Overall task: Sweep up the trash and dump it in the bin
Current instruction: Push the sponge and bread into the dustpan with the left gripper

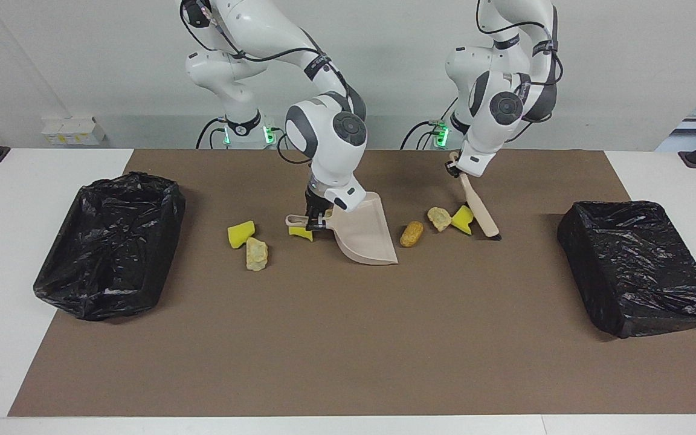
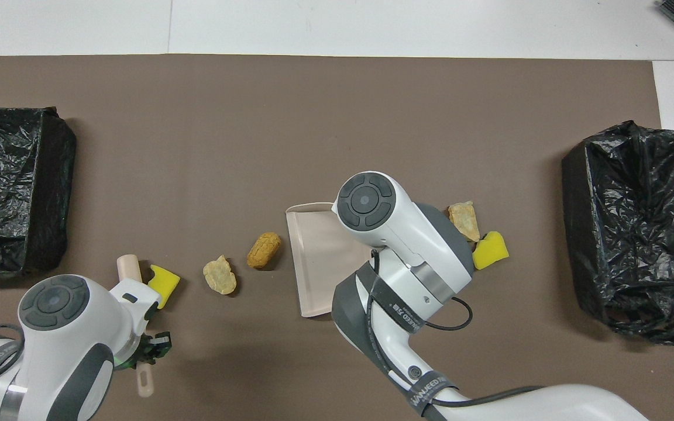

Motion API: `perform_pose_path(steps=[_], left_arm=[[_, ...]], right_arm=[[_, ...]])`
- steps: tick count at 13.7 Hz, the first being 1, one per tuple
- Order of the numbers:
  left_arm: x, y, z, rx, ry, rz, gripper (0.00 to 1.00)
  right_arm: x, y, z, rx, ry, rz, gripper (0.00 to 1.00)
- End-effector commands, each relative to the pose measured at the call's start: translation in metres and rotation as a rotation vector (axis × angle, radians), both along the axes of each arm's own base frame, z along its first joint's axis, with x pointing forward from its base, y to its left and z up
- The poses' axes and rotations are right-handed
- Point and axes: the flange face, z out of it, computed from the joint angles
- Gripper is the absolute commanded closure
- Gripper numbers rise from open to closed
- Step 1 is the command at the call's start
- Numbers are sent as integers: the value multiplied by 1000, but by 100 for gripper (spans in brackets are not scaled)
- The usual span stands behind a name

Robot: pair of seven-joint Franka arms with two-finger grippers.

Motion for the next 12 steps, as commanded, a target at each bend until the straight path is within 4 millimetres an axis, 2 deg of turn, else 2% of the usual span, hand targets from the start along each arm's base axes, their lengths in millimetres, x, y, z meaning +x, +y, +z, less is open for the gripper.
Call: perform_pose_path(steps=[1, 3, 5, 12], left_arm=[[12, -53, -19, -37, 9, -76, 100], [20, -82, -17, -101, -30, -90, 100], [19, -115, -8, -135, -42, -131, 100], [-29, -215, 20, -224, -79, -284, 100]], right_arm=[[-7, -2, 1, -2, -18, 12, 100], [-8, -1, 0, -2, -18, 5, 100], [-7, -1, -1, -2, -16, 3, 100], [-9, -9, -5, -16, 5, -5, 100]])
